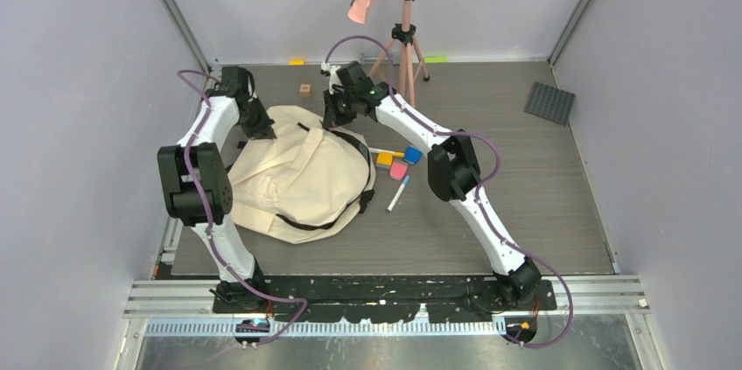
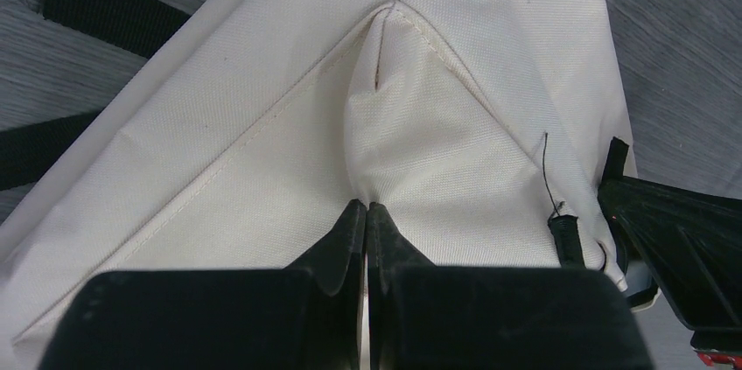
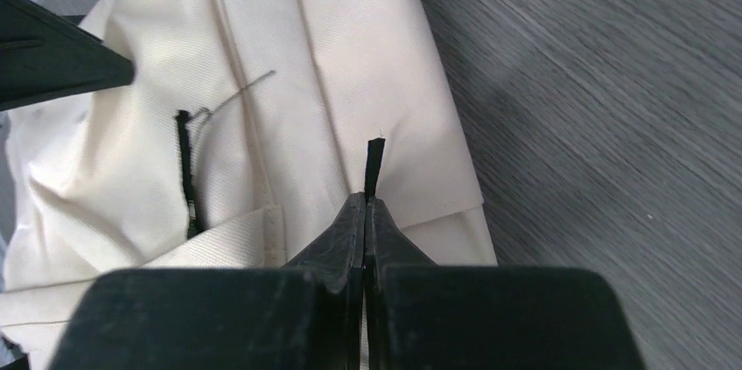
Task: Pack the student bag
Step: Zip the student bag at the center of the board.
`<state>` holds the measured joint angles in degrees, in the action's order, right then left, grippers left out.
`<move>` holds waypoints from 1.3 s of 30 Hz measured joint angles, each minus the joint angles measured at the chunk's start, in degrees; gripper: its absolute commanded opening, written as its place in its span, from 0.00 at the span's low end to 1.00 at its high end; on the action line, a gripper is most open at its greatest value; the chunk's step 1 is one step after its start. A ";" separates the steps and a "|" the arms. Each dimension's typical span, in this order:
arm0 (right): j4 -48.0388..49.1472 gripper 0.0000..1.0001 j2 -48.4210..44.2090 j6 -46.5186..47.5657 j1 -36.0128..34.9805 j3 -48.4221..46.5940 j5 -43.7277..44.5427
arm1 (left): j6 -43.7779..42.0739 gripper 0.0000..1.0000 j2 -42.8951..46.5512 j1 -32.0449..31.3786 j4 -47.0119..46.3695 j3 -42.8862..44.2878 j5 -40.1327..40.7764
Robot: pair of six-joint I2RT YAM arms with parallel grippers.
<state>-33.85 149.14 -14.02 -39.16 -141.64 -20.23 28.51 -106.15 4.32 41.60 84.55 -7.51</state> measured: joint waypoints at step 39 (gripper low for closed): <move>15.89 0.01 -32.68 -11.78 -3.52 45.57 30.95 | 3.04 0.00 11.30 15.34 -4.04 -12.02 -3.21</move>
<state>-17.96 116.46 -25.80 -42.68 -96.07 10.72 31.55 -94.85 19.66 37.56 72.53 -10.72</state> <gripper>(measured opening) 0.026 0.009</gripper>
